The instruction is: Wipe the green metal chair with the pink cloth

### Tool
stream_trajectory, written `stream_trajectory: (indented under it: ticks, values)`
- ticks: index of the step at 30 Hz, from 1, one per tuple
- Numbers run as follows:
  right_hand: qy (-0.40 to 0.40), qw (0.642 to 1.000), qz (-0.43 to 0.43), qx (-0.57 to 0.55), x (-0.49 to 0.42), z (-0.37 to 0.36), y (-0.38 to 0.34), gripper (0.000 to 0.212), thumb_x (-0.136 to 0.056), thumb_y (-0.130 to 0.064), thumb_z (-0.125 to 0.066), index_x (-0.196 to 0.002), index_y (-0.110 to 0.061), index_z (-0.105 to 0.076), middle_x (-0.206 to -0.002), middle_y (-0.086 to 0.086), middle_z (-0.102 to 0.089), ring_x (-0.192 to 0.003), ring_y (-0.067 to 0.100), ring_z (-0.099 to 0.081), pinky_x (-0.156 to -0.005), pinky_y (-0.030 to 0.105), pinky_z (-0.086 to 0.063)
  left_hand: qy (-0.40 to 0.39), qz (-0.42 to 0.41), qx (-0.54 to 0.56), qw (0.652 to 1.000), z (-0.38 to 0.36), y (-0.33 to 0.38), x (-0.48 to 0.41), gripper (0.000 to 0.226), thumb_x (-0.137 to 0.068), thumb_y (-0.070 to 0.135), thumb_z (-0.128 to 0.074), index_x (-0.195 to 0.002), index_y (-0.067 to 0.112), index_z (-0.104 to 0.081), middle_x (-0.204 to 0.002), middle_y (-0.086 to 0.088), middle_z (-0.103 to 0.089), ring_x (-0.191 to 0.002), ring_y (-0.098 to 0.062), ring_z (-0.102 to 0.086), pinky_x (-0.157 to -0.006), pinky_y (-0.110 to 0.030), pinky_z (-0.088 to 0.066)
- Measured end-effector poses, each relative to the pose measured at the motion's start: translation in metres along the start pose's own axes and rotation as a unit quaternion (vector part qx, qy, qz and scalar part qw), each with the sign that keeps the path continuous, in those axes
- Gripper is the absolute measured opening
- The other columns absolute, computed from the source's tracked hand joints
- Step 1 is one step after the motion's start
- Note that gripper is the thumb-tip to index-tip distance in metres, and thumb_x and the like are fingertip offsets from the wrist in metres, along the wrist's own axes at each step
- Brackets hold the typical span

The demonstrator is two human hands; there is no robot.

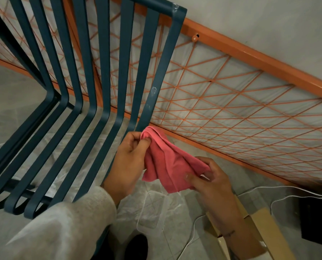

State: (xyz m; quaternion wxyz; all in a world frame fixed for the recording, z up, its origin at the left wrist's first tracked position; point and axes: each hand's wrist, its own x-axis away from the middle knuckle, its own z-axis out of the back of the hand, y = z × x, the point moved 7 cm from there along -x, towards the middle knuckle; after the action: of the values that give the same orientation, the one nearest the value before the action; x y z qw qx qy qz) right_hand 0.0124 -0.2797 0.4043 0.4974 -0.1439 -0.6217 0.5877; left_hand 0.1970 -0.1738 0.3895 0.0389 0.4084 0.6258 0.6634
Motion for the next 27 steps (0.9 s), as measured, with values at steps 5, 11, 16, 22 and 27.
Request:
stream_trajectory:
  ticks: [5, 11, 16, 22, 27]
  values:
    - [0.01, 0.997, 0.015, -0.071, 0.0, 0.016, -0.025, 0.021, -0.079, 0.003, -0.07, -0.083, -0.018, -0.075, -0.096, -0.001, -0.075, -0.092, 0.019, -0.072, -0.073, 0.032, -0.057, -0.012, -0.034, -0.095, 0.995, -0.004, -0.003, 0.0, 0.01, -0.095, 0.035, -0.057, -0.092, 0.025, -0.061, -0.084, 0.005, -0.066, -0.082, -0.017, -0.064, -0.074, -0.037, -0.055]
    - [-0.05, 0.975, 0.082, -0.2, -0.01, 0.01, -0.075, 0.015, -0.07, 0.002, -0.065, -0.08, -0.006, -0.072, -0.086, 0.01, -0.073, -0.081, 0.018, -0.069, -0.069, 0.026, -0.057, -0.084, -0.043, -0.192, 0.977, -0.021, -0.011, -0.001, 0.017, -0.094, 0.026, -0.06, -0.111, 0.023, -0.058, -0.105, 0.01, -0.068, -0.098, -0.007, -0.067, -0.086, -0.033, -0.057]
    - [-0.066, 0.982, 0.077, -0.159, -0.025, -0.007, -0.084, 0.019, -0.082, 0.011, -0.061, -0.089, -0.001, -0.073, -0.093, 0.018, -0.073, -0.09, 0.028, -0.068, -0.084, 0.036, -0.056, -0.205, -0.149, -0.144, 0.957, -0.049, 0.025, 0.015, 0.07, -0.077, 0.01, -0.078, -0.135, 0.029, -0.046, -0.133, 0.014, -0.056, -0.125, 0.001, -0.051, -0.103, -0.02, -0.045]
    - [-0.097, 0.975, 0.052, -0.191, -0.025, -0.01, -0.088, 0.039, -0.076, 0.022, -0.035, -0.094, 0.008, -0.068, -0.088, 0.019, -0.072, -0.09, 0.027, -0.07, -0.092, 0.043, -0.055, -0.225, -0.288, -0.323, 0.873, -0.071, 0.053, 0.027, 0.093, -0.069, 0.033, -0.085, -0.146, 0.037, -0.032, -0.13, 0.017, -0.053, -0.117, -0.001, -0.055, -0.096, -0.015, -0.046]
    - [-0.08, 0.975, 0.084, -0.19, -0.025, 0.0, -0.092, 0.034, -0.071, 0.015, -0.063, -0.101, 0.0, -0.066, -0.095, 0.015, -0.073, -0.095, 0.026, -0.069, -0.093, 0.042, -0.054, -0.142, -0.354, -0.363, 0.85, -0.073, 0.077, 0.024, 0.055, -0.083, 0.02, -0.075, -0.133, 0.025, -0.053, -0.117, 0.01, -0.063, -0.102, -0.002, -0.06, -0.089, -0.015, -0.049]
